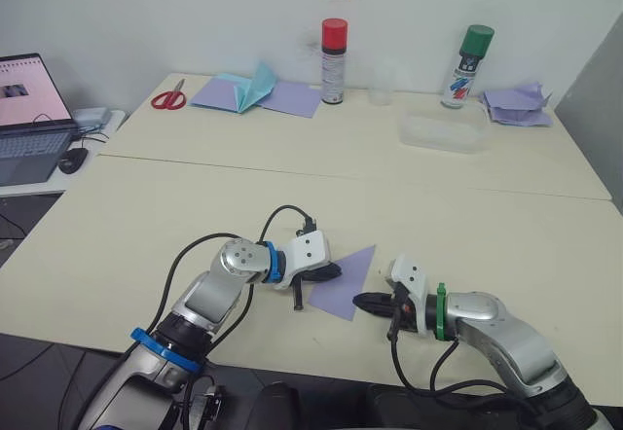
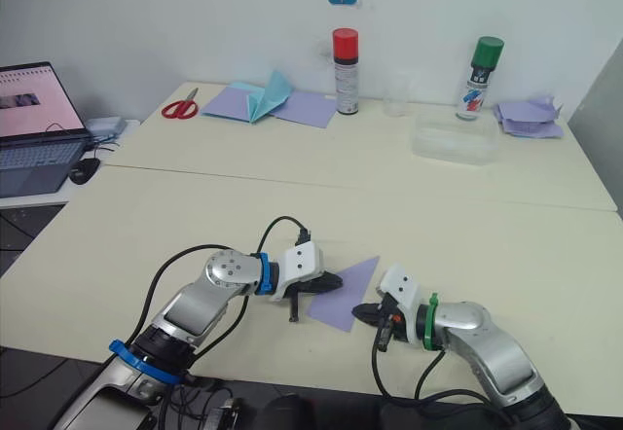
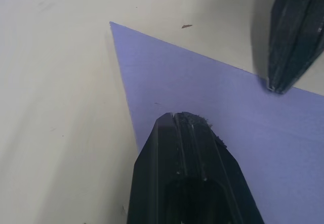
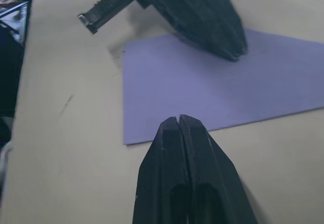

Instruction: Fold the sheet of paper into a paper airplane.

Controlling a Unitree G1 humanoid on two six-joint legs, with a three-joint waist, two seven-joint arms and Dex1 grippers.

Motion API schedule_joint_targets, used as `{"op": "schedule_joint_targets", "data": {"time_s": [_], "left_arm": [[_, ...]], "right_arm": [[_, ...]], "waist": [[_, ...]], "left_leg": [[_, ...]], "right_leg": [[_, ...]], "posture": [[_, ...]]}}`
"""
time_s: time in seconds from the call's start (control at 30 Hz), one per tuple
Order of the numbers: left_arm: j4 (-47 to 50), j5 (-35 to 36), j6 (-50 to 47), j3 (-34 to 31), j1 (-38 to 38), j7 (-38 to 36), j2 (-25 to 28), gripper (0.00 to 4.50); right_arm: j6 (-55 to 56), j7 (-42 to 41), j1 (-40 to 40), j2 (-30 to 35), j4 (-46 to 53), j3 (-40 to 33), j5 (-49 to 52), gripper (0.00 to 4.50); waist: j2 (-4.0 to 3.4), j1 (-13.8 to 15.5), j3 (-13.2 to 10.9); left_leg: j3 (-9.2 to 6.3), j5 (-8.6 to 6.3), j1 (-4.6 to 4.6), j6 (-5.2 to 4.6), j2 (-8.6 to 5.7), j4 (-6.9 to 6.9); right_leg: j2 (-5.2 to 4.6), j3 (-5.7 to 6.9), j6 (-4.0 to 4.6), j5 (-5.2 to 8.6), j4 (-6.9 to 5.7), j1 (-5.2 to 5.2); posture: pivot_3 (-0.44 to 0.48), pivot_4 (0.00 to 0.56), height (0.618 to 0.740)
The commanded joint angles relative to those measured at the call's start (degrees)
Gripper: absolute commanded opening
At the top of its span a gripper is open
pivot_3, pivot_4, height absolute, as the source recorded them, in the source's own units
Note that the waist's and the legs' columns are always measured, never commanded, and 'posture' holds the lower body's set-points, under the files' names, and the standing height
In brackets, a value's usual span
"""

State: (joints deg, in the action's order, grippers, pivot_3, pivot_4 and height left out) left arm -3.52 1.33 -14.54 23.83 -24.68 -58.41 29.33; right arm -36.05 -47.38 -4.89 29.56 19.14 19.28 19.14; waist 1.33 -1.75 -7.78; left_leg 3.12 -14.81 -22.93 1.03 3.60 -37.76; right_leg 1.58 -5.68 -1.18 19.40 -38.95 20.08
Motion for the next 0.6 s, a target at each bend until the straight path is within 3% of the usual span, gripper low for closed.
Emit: {"op": "schedule_joint_targets", "data": {"time_s": [0.03,0.4,0.5,0.6], "left_arm": [[-3.7,-3.0,-1.6,2.4,1.5,0.0,0.4,0.00],[-4.3,-3.1,-1.9,2.6,1.2,-0.5,0.2,0.00],[-4.6,-1.5,-2.9,1.3,1.2,-0.3,-0.7,0.00],[-5.1,-0.3,-3.8,-0.2,1.1,0.0,-1.4,0.00]], "right_arm": [[-2.7,-3.2,1.0,1.9,0.9,2.1,1.4,0.01],[-9.6,-9.1,1.3,9.0,6.5,-0.8,9.0,0.01],[-10.4,-3.3,-0.6,5.4,6.0,-5.8,10.1,0.01],[-13.8,7.8,-3.6,-2.3,6.0,-12.2,10.8,0.01]], "waist": [[0.00,0.0,0.0],[0.08,0.1,0.0],[0.08,0.0,-0.1],[0.07,0.0,-0.1]], "left_leg": [[0.00,0.00,0.00,0.00,0.00,0.00],[-0.03,-0.03,-0.03,-0.04,-0.03,0.01],[-0.03,-0.03,-0.03,-0.04,-0.03,0.02],[-0.02,-0.03,-0.04,-0.04,-0.01,0.02]], "right_leg": [[0.00,0.00,0.00,0.00,0.00,-0.01],[-0.07,0.04,0.04,0.04,0.05,-0.04],[-0.10,0.04,-0.11,0.12,0.06,-0.04],[-0.13,0.04,-0.18,0.16,0.04,-0.03]], "posture": [[0.000,0.150,0.740],[0.000,0.150,0.740],[0.000,0.150,0.740],[0.000,0.150,0.740]]}}
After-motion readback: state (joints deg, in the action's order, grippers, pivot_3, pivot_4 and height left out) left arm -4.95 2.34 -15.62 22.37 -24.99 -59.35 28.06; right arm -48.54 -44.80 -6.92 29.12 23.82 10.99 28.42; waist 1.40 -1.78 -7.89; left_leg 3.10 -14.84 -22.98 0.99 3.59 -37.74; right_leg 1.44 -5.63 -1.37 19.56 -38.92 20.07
